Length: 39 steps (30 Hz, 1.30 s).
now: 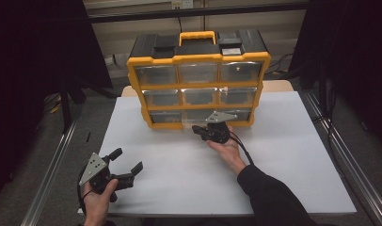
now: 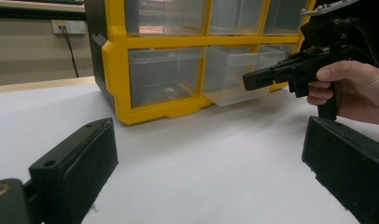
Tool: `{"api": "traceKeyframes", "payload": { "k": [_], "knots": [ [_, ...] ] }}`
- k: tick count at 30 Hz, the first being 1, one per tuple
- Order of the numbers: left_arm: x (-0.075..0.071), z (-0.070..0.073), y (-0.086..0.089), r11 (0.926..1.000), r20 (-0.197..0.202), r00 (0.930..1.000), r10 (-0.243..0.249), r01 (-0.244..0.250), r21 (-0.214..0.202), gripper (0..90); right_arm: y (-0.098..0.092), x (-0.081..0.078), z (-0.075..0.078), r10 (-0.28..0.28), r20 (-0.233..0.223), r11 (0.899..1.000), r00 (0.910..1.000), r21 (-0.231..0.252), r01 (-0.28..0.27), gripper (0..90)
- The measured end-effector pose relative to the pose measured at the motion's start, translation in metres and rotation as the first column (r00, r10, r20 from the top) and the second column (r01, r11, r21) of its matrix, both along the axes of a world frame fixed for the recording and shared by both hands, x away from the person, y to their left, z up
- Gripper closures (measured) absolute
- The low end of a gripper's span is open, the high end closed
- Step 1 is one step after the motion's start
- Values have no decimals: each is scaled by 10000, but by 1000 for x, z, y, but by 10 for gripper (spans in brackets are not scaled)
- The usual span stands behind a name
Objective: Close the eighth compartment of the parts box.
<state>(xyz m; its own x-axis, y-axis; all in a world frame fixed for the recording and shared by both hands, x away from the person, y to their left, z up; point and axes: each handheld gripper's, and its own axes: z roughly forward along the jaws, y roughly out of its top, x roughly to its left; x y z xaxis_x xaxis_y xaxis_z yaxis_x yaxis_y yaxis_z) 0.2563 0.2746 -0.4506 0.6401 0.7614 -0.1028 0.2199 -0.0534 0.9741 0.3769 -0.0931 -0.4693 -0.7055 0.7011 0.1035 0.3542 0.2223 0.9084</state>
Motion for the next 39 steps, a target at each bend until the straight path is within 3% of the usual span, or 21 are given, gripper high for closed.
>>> {"api": "traceKeyframes", "payload": {
  "k": [10,11,17,18,19,20,25,26,30,32,33,36,39],
  "knots": [
    [0,0,0,10000,11,10000,-24,24,48,32,0,3,0,-66,0,10000,10000,11,66,900],
    [0,0,2,9997,27,10000,-43,42,249,32,0,4,0,-70,0,10000,10000,-6,70,900],
    [0,0,0,10000,17,10000,26,-25,-89,31,1,7,1,-132,-2,9999,9999,-46,132,900],
    [0,0,0,10000,17,10000,26,-25,-89,32,1,7,1,-172,7,9998,9999,-52,172,900],
    [0,0,2,9998,33,10000,-33,32,178,32,1,8,2,-128,23,9999,9999,-45,128,900],
    [0,0,0,10000,22,10000,19,-19,-4,32,1,8,2,-135,20,9999,9999,-44,135,900],
    [0,0,1,10000,27,10000,-16,16,71,32,2,10,4,-157,40,9999,9999,-65,157,900],
    [0,0,0,9999,15,10000,26,-26,-103,32,3,10,4,-166,38,9998,9999,-70,166,900],
    [0,0,1,10000,27,10000,2,-2,78,31,3,12,4,-185,43,9998,9998,-62,185,900],
    [0,0,0,10000,18,10000,28,-28,-93,32,3,12,4,-206,47,9998,9998,-85,207,900],
    [0,0,1,10000,26,10000,-20,20,95,32,4,12,4,-205,49,9997,9998,-95,206,900],
    [0,0,-1,9999,9,10000,85,-85,-114,32,4,13,4,-263,76,9996,9996,-110,263,900],
    [0,0,1,10000,29,10000,-15,15,67,32,4,14,4,-278,64,9996,9996,-101,279,900]
  ]
}}
